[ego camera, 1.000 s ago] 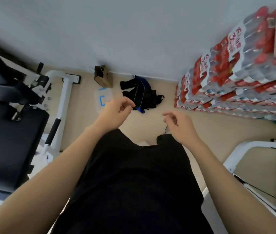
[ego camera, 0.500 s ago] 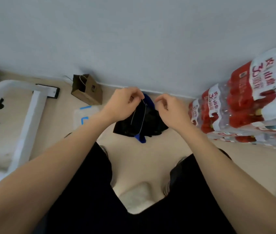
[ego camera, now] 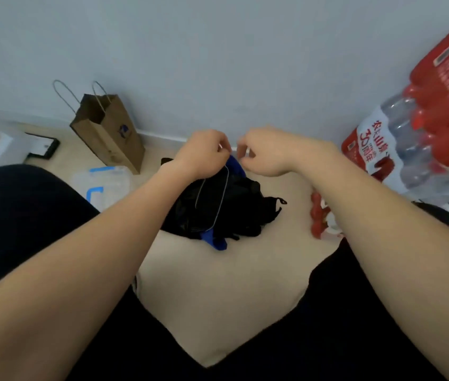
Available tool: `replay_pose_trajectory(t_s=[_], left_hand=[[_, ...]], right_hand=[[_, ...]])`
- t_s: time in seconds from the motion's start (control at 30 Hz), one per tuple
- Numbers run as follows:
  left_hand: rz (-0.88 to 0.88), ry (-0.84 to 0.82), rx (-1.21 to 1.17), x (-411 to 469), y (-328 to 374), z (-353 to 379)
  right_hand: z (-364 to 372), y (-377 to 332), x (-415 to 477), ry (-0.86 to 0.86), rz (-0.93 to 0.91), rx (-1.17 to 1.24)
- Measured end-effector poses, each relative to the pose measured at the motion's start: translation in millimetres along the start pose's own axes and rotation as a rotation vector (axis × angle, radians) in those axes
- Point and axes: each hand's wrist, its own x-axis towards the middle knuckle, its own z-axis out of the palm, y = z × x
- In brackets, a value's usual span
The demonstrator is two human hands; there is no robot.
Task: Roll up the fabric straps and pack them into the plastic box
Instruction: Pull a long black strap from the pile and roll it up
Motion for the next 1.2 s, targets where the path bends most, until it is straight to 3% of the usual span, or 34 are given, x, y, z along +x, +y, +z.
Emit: replay_pose_trajectory(t_s=[0.17,0.27,0.4,0.47,0.63,0.8,0.93,1.13,1.2], left_hand=[[0.039,-0.158,0.165,-60.8,7.2,-11.3],[0.028,-0.105,0.125,-78.1,1.5,-18.6],[-0.014,-0.041,0.071,-95.5,-13.6,-16.8],[-0.036,-0.010,0.040,-105.1,-27.1,-8.8],[-0.160,-0.091,0.024,-108.1,-67.1,18.5],[-0.264,-0.147,-0.049,-74.1,-85.7,56.5],[-0.320,-0.240,-0.133,-45.4,-90.9,100.4],[-0.535,-0.219,-0.470,-26.8,-111.1,147.7],[-0.559,-0.209,-0.484,-28.9,-119.1,152.7]], right_hand=[[16.0,-19.3,-50.1,0.012,0.062,-0.024],[31.6,-38.0,-74.2,0.011,0.036,-0.017],[25.3,-48.2,-89.0,-0.187,0.061,-0.141],[15.0,-51.9,-85.2,-0.144,0.097,-0.149],[32.5,-57.1,-50.6,0.066,0.101,0.013],[105.0,-33.9,2.7,-0.118,0.179,0.170],[160.0,-9.1,22.0,-0.168,0.225,0.354],[213.7,19.6,31.1,-0.288,0.301,0.387],[216.9,23.4,39.1,-0.280,0.317,0.458]])
